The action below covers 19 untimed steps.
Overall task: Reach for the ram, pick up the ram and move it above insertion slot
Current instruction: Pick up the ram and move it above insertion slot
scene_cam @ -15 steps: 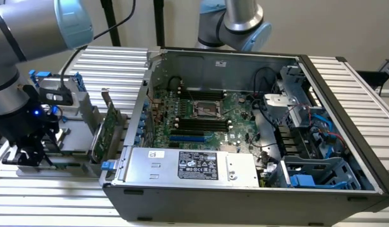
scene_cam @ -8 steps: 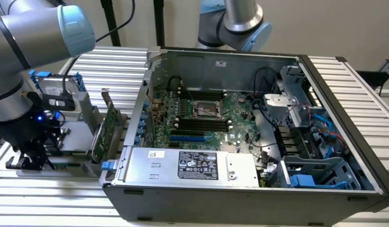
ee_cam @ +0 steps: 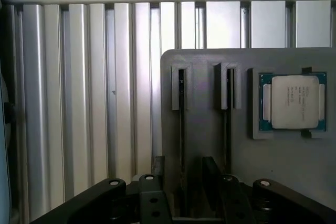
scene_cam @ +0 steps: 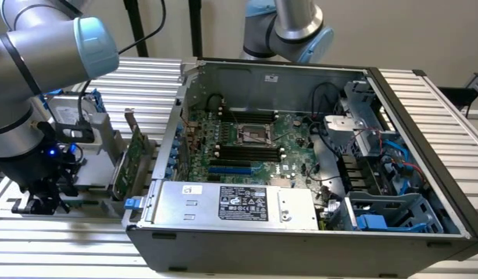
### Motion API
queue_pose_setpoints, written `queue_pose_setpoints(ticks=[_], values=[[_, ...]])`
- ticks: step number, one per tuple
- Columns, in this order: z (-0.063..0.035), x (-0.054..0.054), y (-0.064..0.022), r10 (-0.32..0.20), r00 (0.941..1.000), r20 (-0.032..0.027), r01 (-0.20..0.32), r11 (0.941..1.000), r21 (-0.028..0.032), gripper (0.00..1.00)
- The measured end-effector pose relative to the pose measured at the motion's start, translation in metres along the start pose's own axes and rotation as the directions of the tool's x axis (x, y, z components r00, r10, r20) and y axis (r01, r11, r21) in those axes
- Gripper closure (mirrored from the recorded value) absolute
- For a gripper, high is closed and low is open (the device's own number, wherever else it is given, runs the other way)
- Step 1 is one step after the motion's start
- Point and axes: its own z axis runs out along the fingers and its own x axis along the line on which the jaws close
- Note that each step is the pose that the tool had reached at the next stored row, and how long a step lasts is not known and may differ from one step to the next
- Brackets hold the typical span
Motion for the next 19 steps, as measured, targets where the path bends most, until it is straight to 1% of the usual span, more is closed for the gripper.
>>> queue_pose_setpoints(ticks=[5,7,8,14,15,19], values=[[0.0009,0.0000,-0.0001,-0.008,1.0000,-0.0003,0.008,1.0000,0.0000,0.58],[0.0010,0.0000,-0.0001,-0.009,1.0000,-0.0004,0.009,1.0000,0.0000,0.60],[0.0011,0.0000,-0.0001,-0.010,1.0000,-0.0004,0.010,1.0000,0.0000,0.67],[0.0017,-0.0001,0.0004,-0.013,0.9999,-0.0004,0.013,0.9999,0.0002,0.69],[0.0016,0.0000,0.0006,-0.014,0.9999,-0.0005,0.014,0.9999,0.0002,0.76],[0.0017,-0.0003,0.0016,-0.019,0.9998,-0.0007,0.019,0.9998,0.0002,0.76]])
